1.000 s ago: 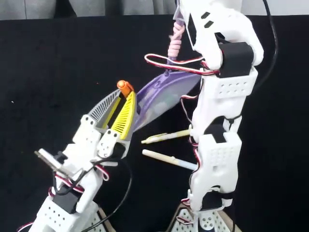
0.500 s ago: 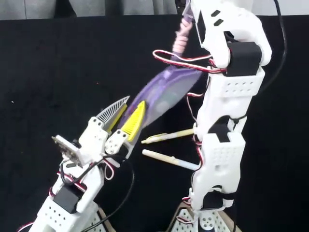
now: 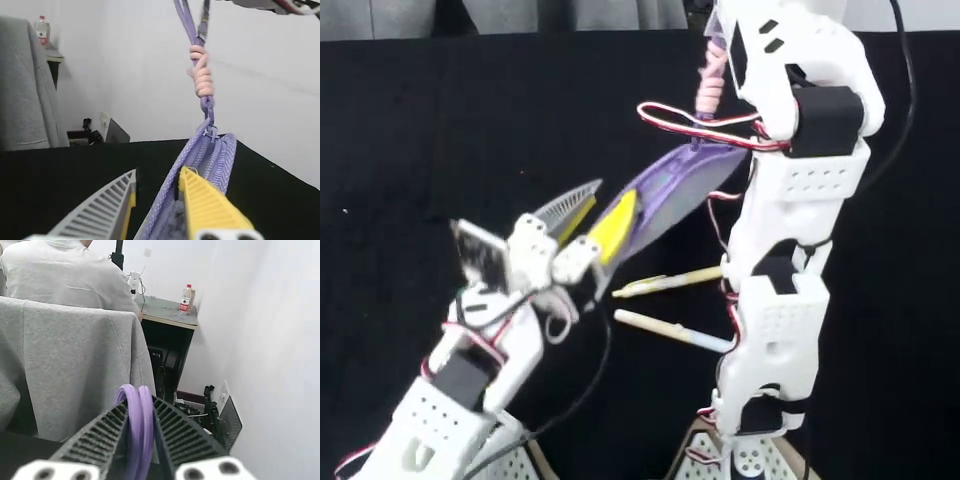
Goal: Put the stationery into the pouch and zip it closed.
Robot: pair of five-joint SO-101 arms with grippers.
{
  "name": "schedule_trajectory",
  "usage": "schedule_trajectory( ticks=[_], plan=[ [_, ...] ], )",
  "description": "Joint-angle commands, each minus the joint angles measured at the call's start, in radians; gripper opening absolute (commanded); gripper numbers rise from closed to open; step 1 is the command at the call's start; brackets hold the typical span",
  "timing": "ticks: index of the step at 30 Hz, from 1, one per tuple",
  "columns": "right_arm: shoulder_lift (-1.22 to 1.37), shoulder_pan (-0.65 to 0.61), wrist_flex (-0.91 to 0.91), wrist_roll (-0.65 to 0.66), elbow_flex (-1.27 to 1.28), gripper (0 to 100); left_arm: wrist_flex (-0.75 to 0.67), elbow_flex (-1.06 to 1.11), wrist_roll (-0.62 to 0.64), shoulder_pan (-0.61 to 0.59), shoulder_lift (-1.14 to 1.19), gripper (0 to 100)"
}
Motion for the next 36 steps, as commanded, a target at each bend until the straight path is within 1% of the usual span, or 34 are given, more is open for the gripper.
schedule_trajectory(
  ticks=[1, 3, 7, 10, 16, 19, 22, 25, 27, 30, 33, 36],
  plan=[
    [-0.007, 0.011, -0.037, -0.011, -0.025, 1.1, 0.015, -0.179, 0.077, -0.097, 0.224, 15],
    [-0.004, 0.014, -0.048, -0.011, -0.024, 1.1, 0.097, -0.266, 0.089, -0.154, 0.267, 15],
    [-0.004, 0.031, -0.051, -0.011, -0.022, 1.1, 0.362, -0.493, 0.123, -0.248, 0.287, 15],
    [-0.002, 0.049, -0.069, -0.011, -0.021, 1.1, 0.517, -0.611, 0.126, -0.295, 0.278, 15],
    [0.005, 0.066, -0.107, -0.011, 0.022, 1.1, 0.710, -0.745, 0.126, -0.398, 0.276, 15],
    [0.007, 0.064, -0.110, -0.011, 0.030, 1.1, 0.799, -0.788, 0.123, -0.421, 0.276, 15],
    [0.004, 0.064, -0.104, -0.011, 0.027, 1.1, 0.901, -0.811, 0.100, -0.403, 0.276, 15],
    [0.002, 0.064, -0.104, -0.011, 0.027, 1.1, 0.977, -0.756, 0.044, -0.295, 0.281, 15],
    [0.002, 0.064, -0.104, -0.011, 0.027, 1.1, 1.000, -0.673, -0.035, -0.234, 0.282, 15],
    [0.002, 0.064, -0.098, -0.011, 0.022, 1.1, 0.988, -0.527, -0.207, -0.171, 0.287, 15],
    [0.001, 0.064, -0.091, -0.011, 0.019, 1.1, 0.931, -0.392, -0.384, -0.122, 0.287, 15],
    [0.001, 0.064, -0.091, -0.011, 0.019, 1.1, 0.873, -0.282, -0.489, -0.048, 0.288, 15]
  ],
)
